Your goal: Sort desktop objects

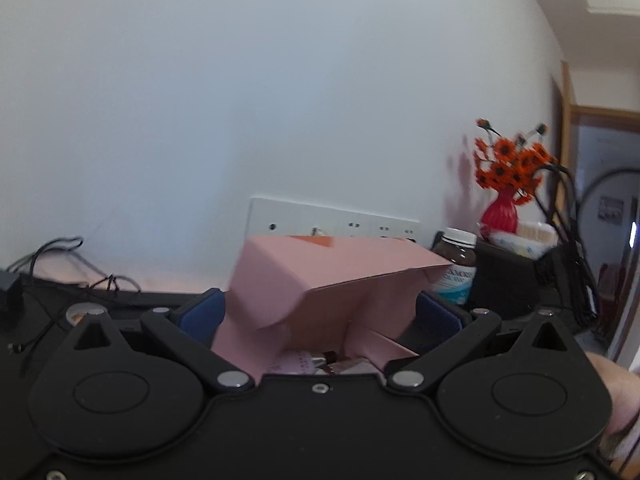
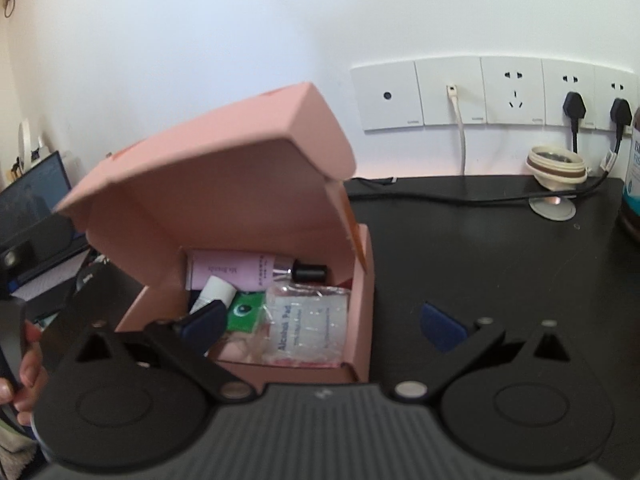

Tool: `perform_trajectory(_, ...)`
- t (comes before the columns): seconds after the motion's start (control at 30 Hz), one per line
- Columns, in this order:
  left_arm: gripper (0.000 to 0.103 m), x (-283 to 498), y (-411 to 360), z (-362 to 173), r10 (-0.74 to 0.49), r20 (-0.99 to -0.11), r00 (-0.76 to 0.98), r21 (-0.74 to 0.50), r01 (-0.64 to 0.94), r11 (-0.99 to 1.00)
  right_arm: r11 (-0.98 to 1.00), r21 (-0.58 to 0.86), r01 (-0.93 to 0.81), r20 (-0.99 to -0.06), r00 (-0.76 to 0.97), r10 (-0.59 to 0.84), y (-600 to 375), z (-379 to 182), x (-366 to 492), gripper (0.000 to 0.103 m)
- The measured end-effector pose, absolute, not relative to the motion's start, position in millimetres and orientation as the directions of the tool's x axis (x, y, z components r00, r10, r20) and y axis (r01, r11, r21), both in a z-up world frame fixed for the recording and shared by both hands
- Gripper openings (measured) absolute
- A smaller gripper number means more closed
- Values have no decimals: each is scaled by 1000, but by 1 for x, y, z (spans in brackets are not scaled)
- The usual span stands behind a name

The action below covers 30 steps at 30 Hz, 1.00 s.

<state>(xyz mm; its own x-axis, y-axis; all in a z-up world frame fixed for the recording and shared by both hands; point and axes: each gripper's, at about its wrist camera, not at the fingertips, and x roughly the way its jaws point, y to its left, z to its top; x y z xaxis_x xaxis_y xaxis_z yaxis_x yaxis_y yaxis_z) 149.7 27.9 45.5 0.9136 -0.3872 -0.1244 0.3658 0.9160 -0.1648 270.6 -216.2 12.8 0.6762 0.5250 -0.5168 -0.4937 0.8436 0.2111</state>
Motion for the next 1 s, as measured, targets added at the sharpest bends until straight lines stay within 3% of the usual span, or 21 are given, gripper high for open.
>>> perform_trajectory(0.13,103,142,16,46,-382,-106,918,-118,370,922,830,303,-468,-500,663,557,-229,11,272,102)
perform_trajectory(0.37,103,152,32,47,-392,-121,912,-234,358,904,817,296,-494,-415,704,576,-237,41,262,102)
perform_trajectory(0.53,103,151,33,49,-381,-113,918,-238,347,907,753,350,-557,-354,666,657,-236,55,258,102)
perform_trajectory(1.0,103,150,27,48,-373,-101,922,-217,345,913,715,384,-585,-369,612,699,-208,65,255,102)
